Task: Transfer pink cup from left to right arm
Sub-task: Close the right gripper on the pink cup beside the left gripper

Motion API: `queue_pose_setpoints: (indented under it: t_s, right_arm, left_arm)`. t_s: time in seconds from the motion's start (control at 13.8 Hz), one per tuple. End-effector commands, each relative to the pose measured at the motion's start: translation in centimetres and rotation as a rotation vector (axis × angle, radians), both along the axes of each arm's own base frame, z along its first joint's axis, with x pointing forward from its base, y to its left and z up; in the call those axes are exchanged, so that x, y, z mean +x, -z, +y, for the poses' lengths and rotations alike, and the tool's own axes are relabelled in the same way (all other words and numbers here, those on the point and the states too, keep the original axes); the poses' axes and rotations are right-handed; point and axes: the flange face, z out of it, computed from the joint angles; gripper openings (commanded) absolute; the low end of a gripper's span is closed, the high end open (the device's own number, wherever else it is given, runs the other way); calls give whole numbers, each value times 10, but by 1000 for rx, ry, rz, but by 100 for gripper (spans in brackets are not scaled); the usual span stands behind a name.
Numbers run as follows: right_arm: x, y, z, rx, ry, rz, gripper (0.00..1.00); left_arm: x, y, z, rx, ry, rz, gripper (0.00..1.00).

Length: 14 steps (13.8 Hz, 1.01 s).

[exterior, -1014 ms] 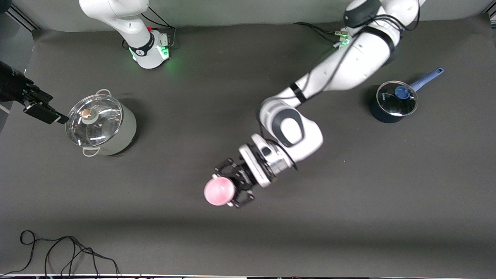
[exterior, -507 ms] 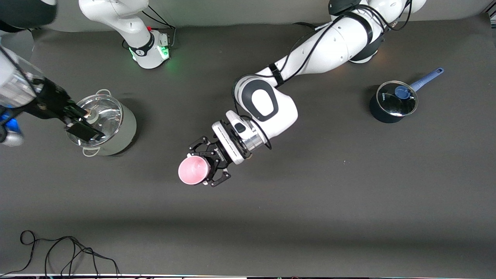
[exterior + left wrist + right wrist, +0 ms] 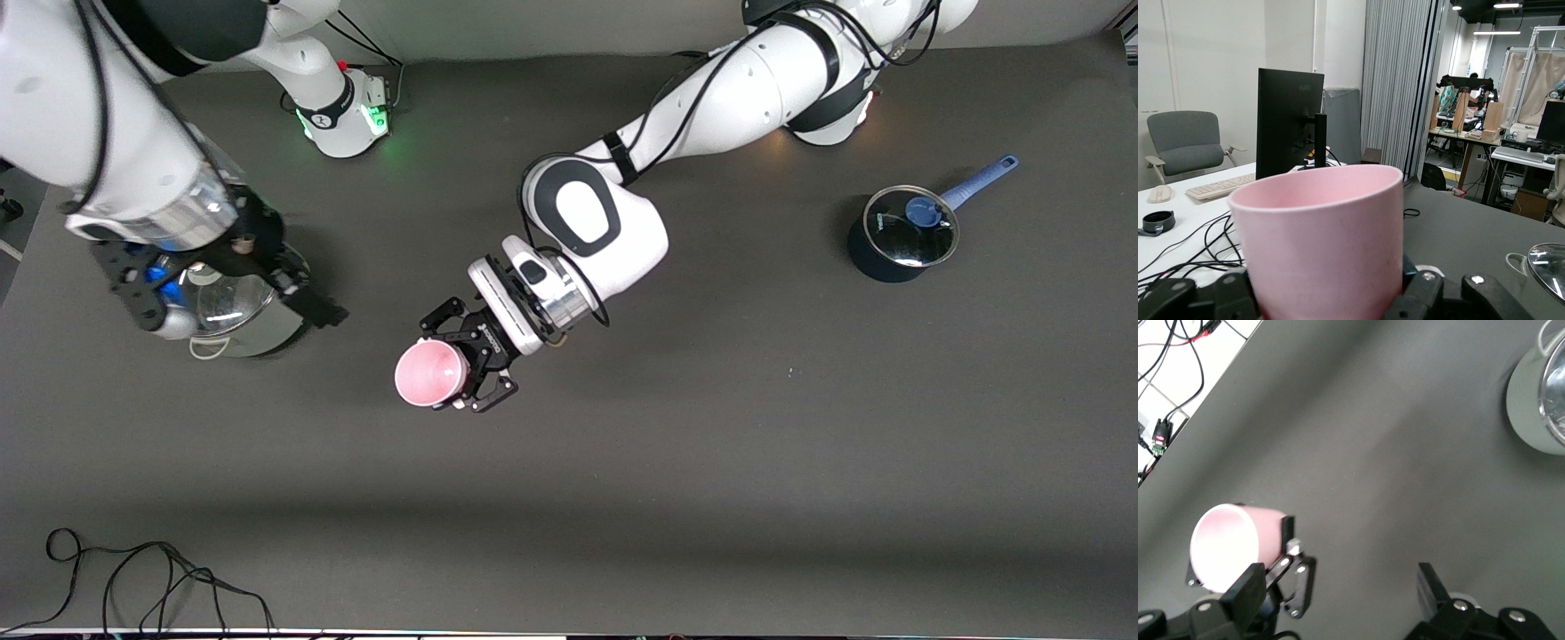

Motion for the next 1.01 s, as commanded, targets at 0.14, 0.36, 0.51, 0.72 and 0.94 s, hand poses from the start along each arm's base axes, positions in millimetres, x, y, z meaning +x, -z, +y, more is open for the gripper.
queue_pose_setpoints:
  t_s: [0.14, 0.36, 0.51, 0.72, 0.94]
  right_arm:
    - [6, -11, 18, 13, 36, -29, 100]
    - [10, 5, 28, 8, 22, -6, 100]
    - [16, 22, 35, 6, 14, 8, 100]
    - [29, 50, 47, 5, 4, 18, 100]
    - [40, 71, 55, 9, 3, 10, 100]
  left_arm:
    - [-3, -10, -1, 6, -20, -8, 0]
    - [-3, -10, -1, 8, -20, -11, 0]
    - [-3, -10, -1, 8, -20, -11, 0]
    - [6, -6, 8, 60, -45, -51, 0]
    - [9, -8, 12, 113, -57, -105, 0]
